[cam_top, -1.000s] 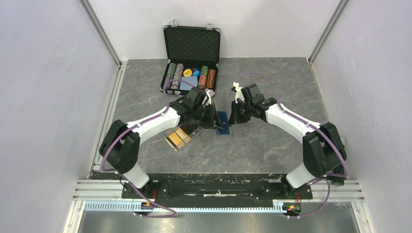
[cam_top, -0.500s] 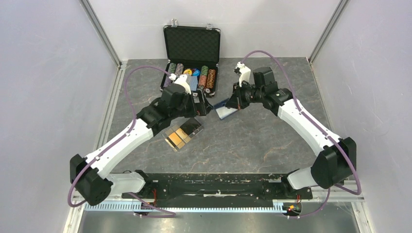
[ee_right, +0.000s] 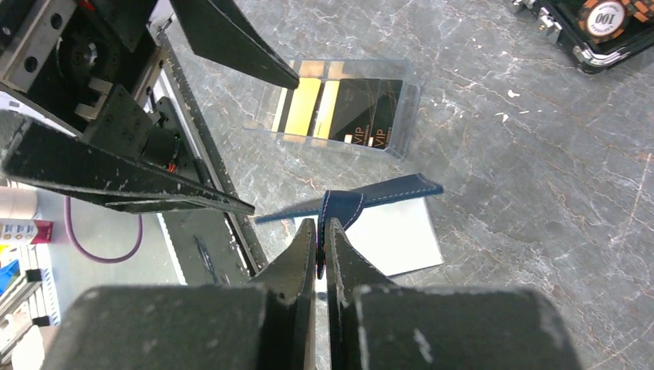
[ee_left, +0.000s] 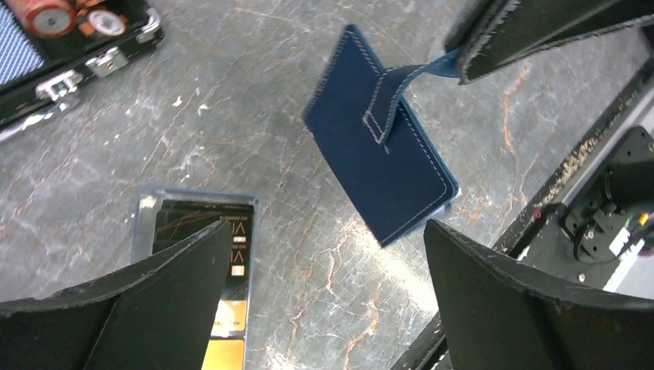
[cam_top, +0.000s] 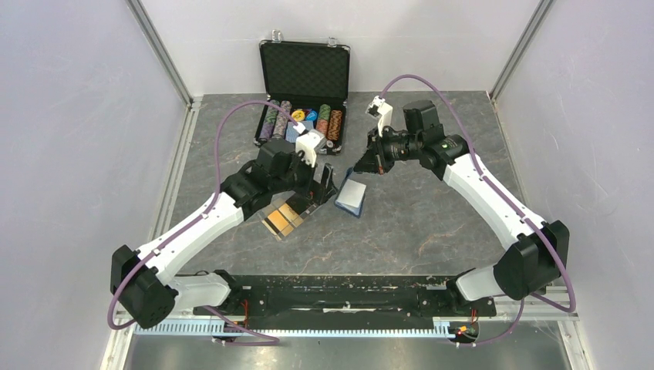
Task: Put the credit cards into the card holder
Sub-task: Open the card holder.
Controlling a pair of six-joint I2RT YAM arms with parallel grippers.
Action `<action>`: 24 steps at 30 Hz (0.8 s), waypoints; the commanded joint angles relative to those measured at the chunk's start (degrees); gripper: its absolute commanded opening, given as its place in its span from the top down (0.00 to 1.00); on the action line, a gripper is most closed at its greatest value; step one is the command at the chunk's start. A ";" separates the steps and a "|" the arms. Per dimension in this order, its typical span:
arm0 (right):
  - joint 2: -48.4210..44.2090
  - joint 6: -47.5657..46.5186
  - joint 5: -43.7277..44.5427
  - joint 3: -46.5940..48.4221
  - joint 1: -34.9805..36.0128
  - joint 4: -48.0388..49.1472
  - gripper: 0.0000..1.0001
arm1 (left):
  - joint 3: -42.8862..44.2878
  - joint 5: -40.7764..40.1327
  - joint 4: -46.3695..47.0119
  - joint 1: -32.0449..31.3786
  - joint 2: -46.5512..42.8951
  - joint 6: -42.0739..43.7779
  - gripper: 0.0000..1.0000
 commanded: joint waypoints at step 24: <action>-1.02 3.93 -5.16 2.85 -0.27 0.66 1.00 | -0.08 9.33 13.01 -0.37 7.53 5.56 0.14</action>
